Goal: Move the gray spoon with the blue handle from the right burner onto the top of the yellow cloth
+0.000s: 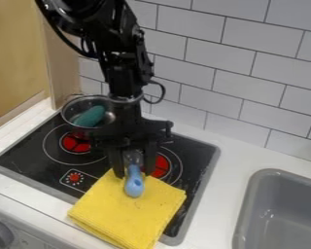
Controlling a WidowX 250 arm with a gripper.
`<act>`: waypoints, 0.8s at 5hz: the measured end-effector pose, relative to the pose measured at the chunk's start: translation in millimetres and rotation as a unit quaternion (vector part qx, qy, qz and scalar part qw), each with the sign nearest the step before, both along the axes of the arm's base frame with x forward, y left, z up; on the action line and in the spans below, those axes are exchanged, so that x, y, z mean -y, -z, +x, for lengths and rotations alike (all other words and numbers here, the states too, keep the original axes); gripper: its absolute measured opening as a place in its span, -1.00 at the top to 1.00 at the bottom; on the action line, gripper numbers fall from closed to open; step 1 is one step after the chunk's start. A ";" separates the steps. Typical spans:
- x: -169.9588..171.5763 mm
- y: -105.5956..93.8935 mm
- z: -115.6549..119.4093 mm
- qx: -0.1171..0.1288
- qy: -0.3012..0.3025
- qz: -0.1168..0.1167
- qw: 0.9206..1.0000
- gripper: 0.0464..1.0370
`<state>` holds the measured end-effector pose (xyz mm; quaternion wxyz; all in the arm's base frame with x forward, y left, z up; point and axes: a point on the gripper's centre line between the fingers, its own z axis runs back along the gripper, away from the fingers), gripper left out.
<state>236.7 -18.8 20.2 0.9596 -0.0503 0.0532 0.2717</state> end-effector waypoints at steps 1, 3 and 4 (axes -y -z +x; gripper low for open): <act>-1.9 -11.1 1.3 0.016 -0.019 0.007 1.000 -0.86; -2.9 -33.1 -11.3 0.022 -0.028 0.015 0.999 -0.93; -5.0 -53.9 1.5 0.008 -0.031 0.037 0.999 -0.92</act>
